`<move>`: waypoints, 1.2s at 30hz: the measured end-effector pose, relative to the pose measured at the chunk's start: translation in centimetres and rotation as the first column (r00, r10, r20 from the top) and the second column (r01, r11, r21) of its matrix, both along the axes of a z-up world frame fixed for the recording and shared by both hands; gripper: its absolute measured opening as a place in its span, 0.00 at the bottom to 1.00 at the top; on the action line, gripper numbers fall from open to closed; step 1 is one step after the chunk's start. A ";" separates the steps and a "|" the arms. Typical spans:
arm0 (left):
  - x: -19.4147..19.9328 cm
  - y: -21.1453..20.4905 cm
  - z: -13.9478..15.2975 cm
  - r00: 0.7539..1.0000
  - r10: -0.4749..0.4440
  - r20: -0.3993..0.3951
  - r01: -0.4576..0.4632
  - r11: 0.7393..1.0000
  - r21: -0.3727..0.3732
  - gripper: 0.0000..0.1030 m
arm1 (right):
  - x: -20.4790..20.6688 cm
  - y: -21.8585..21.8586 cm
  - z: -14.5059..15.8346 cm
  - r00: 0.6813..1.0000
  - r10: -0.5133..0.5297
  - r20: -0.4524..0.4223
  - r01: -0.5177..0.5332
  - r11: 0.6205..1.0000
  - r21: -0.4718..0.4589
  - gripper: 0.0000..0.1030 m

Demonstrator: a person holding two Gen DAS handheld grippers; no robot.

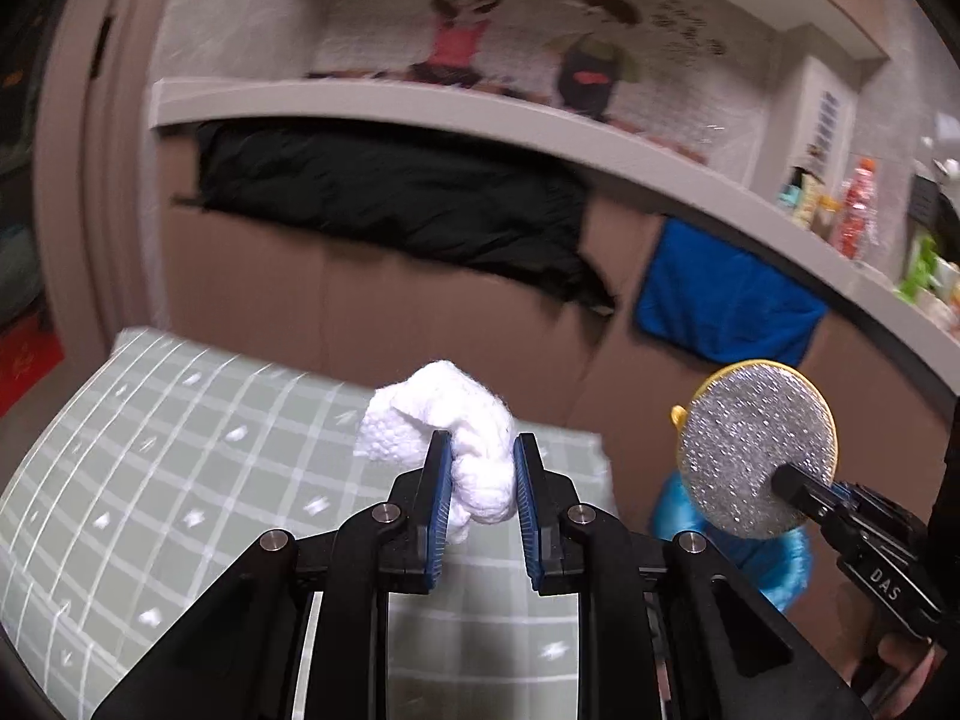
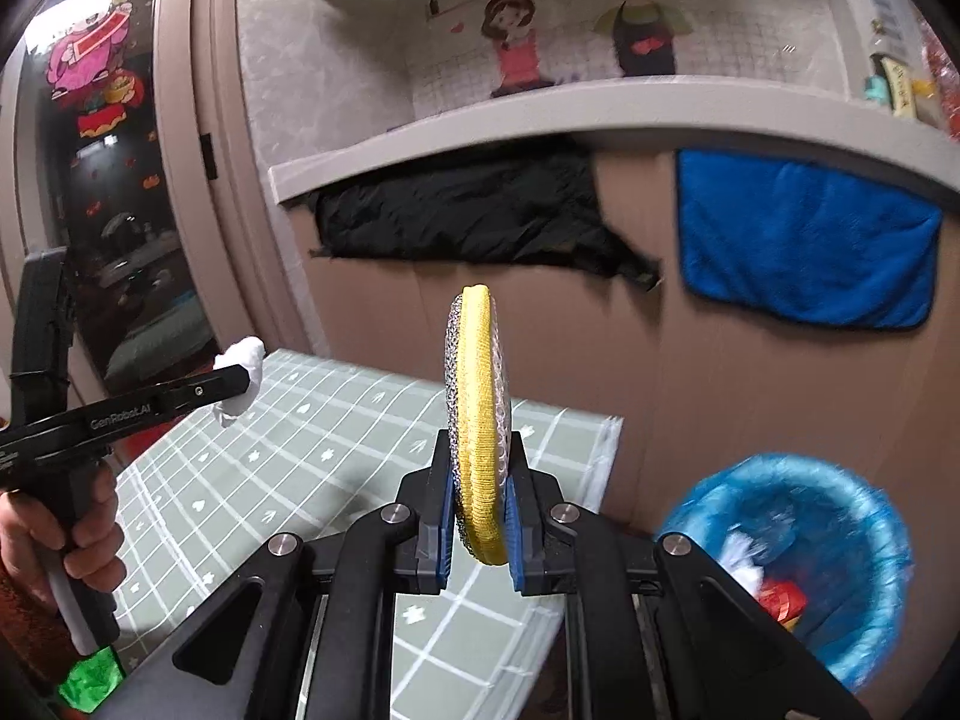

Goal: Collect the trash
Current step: 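Carry the sponge pad and white tissue over the blue bin with both grippers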

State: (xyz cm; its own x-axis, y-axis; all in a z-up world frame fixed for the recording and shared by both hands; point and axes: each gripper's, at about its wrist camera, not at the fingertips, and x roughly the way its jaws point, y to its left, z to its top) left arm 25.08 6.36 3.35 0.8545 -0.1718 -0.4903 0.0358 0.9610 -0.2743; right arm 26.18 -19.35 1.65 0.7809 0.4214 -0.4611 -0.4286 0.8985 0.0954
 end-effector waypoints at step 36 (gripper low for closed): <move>10.9 -27.3 -9.9 0.911 -0.368 -0.183 0.390 0.915 0.099 0.21 | 5.2 -20.5 -8.8 0.923 -0.356 -0.146 0.363 0.931 0.022 0.13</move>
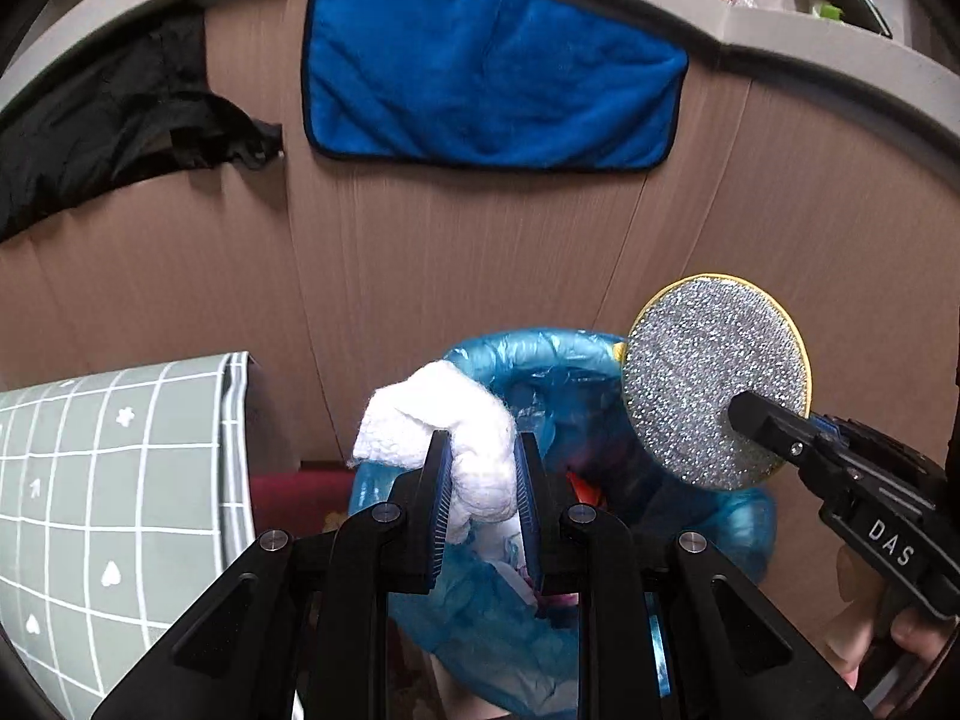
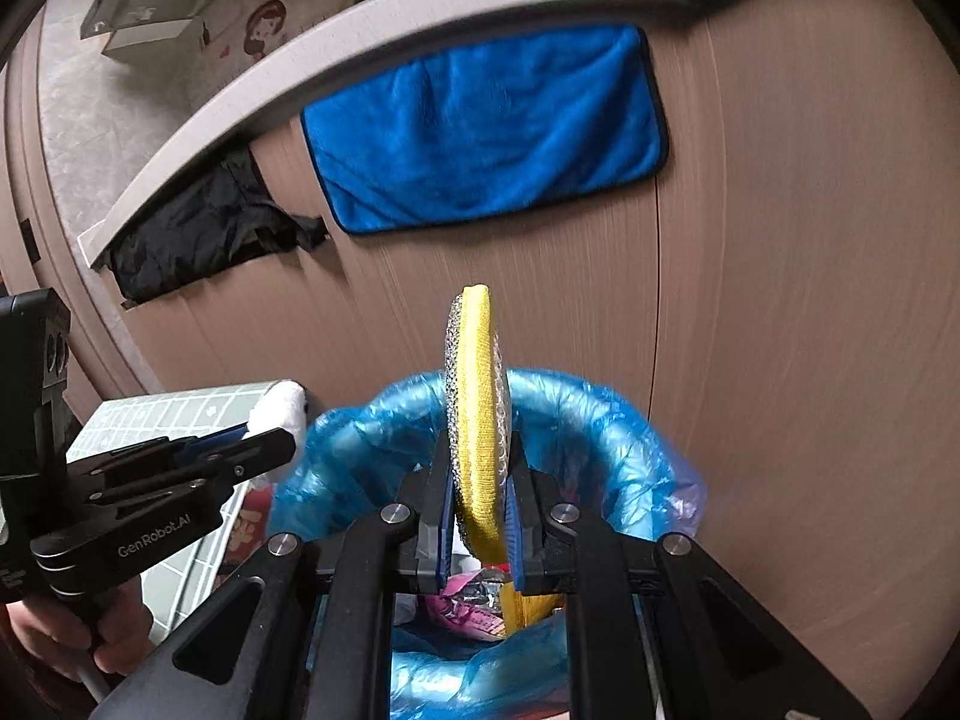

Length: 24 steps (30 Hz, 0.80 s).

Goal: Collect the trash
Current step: 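Carry the sponge pad and white tissue over the blue bin with both grippers, then open both grippers to drop the sponge pad and tissue into the bin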

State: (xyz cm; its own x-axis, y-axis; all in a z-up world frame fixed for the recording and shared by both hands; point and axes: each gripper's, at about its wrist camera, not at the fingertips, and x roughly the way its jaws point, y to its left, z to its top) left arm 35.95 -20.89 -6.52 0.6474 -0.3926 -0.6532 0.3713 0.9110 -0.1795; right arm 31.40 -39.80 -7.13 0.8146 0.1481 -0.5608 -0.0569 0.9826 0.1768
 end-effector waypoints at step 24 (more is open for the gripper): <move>-1.8 0.6 2.1 0.999 -0.041 0.026 0.043 0.993 -0.106 0.60 | -3.4 0.4 0.9 0.997 -0.069 0.022 0.070 0.997 -0.018 0.39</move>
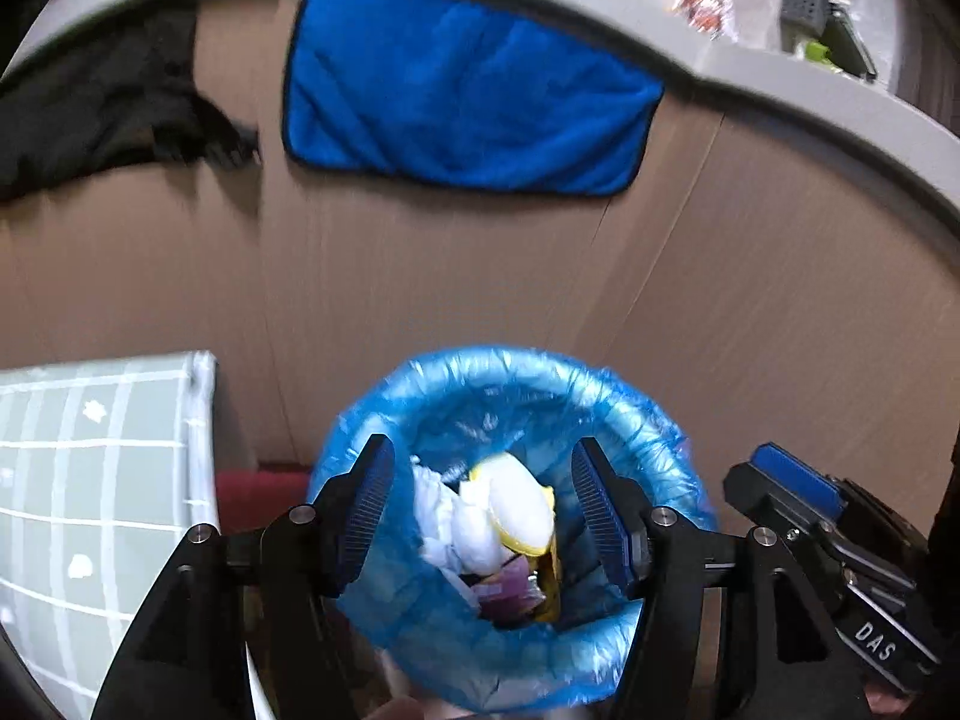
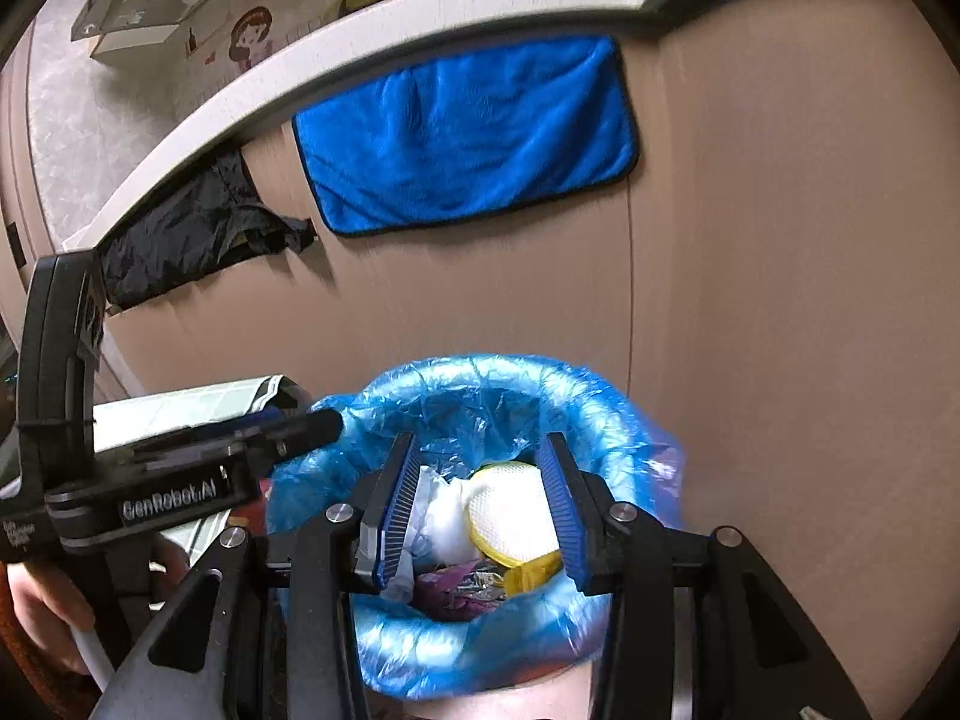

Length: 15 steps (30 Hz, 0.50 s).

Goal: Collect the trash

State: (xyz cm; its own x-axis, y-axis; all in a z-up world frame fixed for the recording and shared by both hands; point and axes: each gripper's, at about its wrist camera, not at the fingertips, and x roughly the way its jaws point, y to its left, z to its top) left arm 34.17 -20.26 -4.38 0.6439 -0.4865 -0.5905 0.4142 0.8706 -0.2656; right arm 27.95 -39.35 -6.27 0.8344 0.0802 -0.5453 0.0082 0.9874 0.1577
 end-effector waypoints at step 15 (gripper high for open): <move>-21.6 10.3 4.5 0.966 0.176 0.189 -0.206 0.966 0.155 0.60 | -18.6 7.6 5.7 0.990 0.028 0.141 -0.017 0.997 -0.079 0.63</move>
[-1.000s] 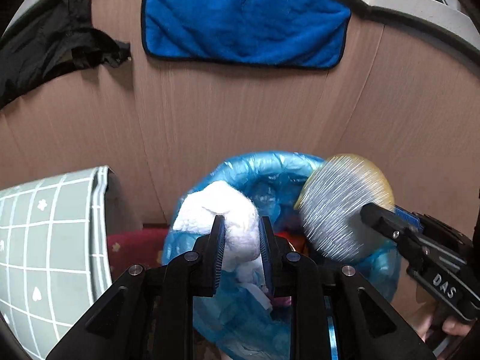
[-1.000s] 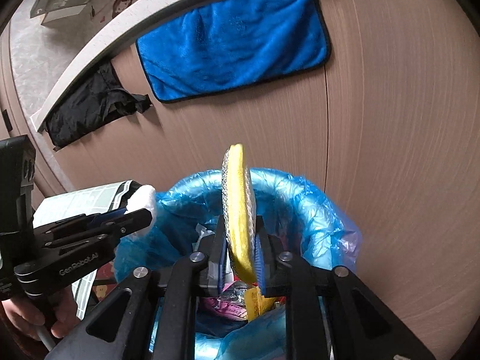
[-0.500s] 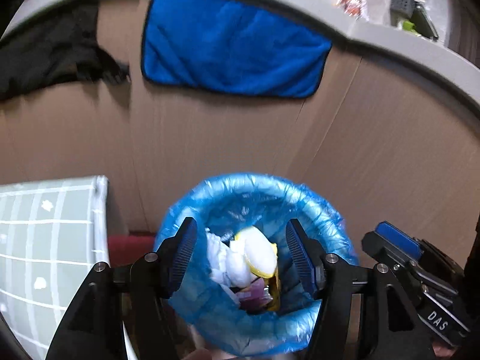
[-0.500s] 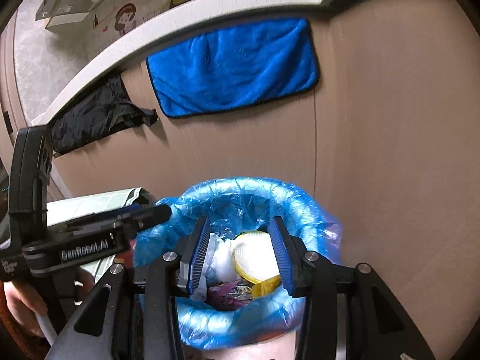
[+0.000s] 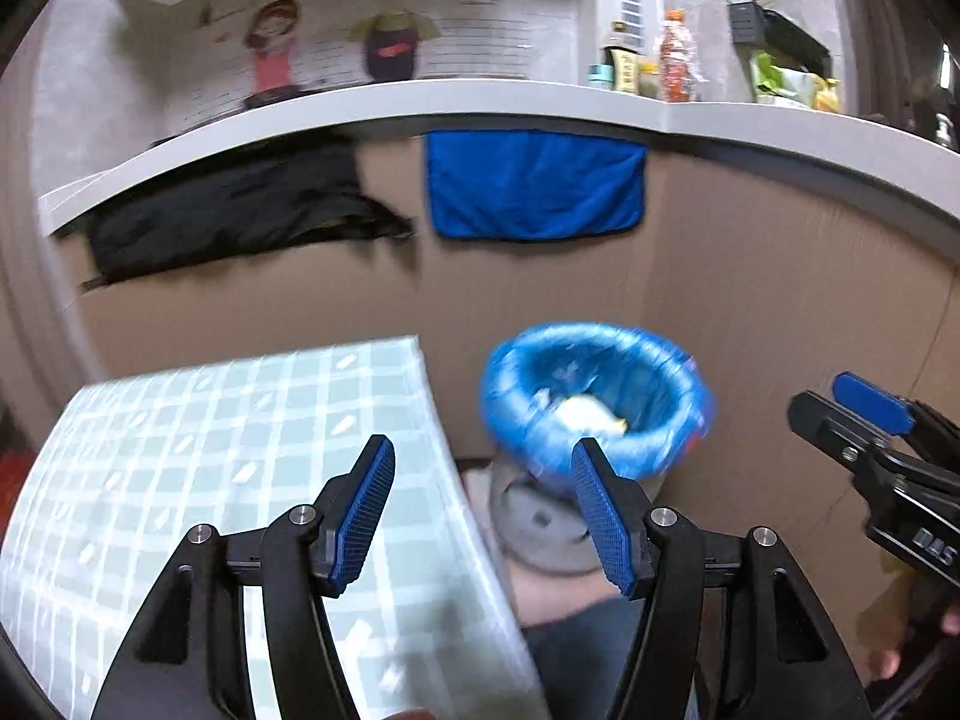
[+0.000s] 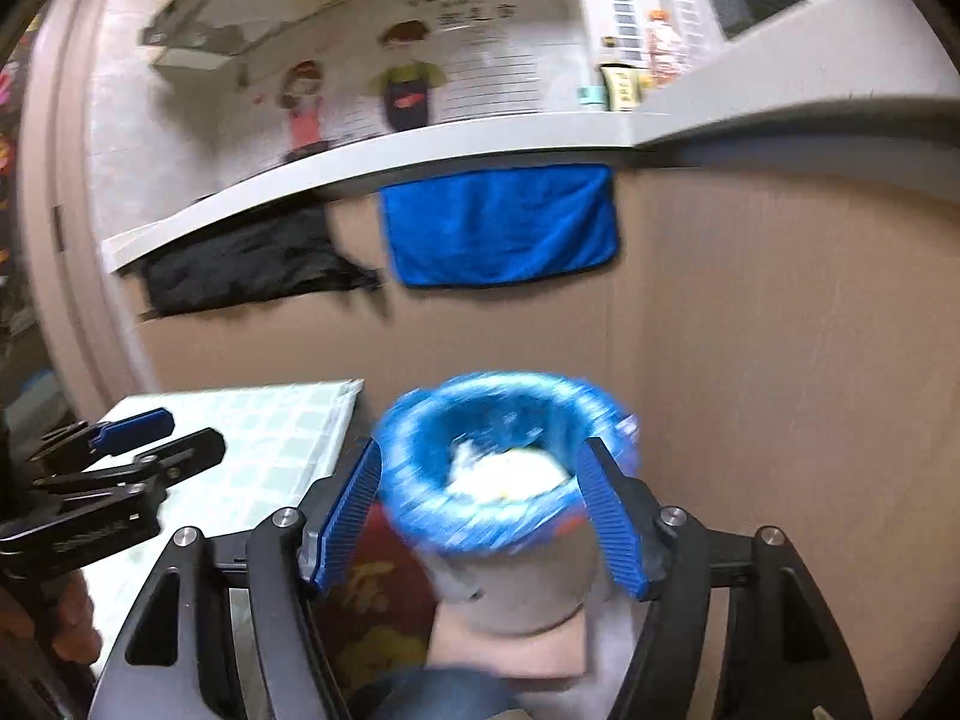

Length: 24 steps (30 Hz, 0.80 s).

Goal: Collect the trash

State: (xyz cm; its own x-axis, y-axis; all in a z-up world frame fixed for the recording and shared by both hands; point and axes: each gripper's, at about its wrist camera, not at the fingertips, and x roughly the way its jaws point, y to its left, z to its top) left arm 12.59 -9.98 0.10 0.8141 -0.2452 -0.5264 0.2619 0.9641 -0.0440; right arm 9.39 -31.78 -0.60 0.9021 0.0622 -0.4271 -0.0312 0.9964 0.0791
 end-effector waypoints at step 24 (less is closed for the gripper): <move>-12.4 3.5 0.1 0.995 0.089 0.041 -0.089 0.996 0.001 0.60 | -10.4 4.9 -1.5 0.999 0.039 0.009 -0.039 0.999 -0.024 0.63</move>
State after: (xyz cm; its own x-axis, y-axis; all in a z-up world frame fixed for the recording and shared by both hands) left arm 0.17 -6.46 0.18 0.8536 -0.1689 -0.4928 0.1763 0.9838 -0.0318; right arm -1.06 -26.93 -2.11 0.9032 0.0873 -0.4202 -0.0709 0.9960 0.0544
